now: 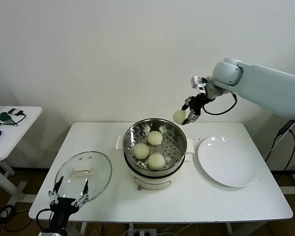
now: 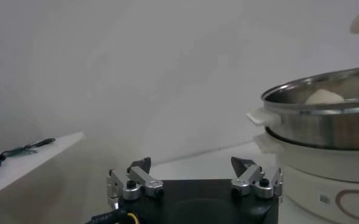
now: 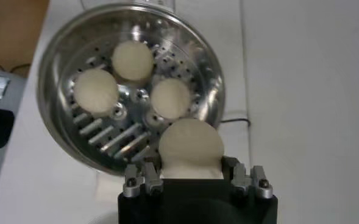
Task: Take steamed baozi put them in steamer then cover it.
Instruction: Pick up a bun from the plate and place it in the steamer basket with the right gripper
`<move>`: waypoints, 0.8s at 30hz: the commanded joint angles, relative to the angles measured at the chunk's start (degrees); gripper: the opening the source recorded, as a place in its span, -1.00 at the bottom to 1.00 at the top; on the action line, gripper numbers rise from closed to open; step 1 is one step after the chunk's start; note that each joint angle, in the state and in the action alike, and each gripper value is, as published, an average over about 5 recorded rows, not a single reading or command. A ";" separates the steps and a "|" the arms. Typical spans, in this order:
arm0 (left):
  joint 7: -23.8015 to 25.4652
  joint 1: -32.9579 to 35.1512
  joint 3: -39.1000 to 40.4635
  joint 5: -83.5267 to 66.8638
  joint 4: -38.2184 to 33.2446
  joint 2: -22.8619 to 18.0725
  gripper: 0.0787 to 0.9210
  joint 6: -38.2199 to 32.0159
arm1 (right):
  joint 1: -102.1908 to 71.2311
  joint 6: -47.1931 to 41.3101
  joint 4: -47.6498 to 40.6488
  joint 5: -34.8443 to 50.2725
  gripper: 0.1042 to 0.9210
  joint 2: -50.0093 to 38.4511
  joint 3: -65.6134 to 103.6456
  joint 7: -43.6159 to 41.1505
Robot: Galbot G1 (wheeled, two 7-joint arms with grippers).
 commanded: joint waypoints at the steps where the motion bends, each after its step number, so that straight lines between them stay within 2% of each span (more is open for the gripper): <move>1: 0.16 -0.04 0.23 -0.37 -0.04 0.63 0.77 -0.15 | 2.86 -5.11 7.98 7.36 0.30 5.66 -11.99 6.78; 12: 0.23 -0.64 -0.42 -0.62 0.17 0.84 0.77 0.07 | -4.05 -6.09 0.00 5.06 0.30 12.11 -11.23 8.70; 24: 0.20 -1.62 -0.68 -0.77 0.79 0.78 0.77 0.68 | -6.33 -6.06 -3.36 1.76 0.32 13.49 -9.55 8.09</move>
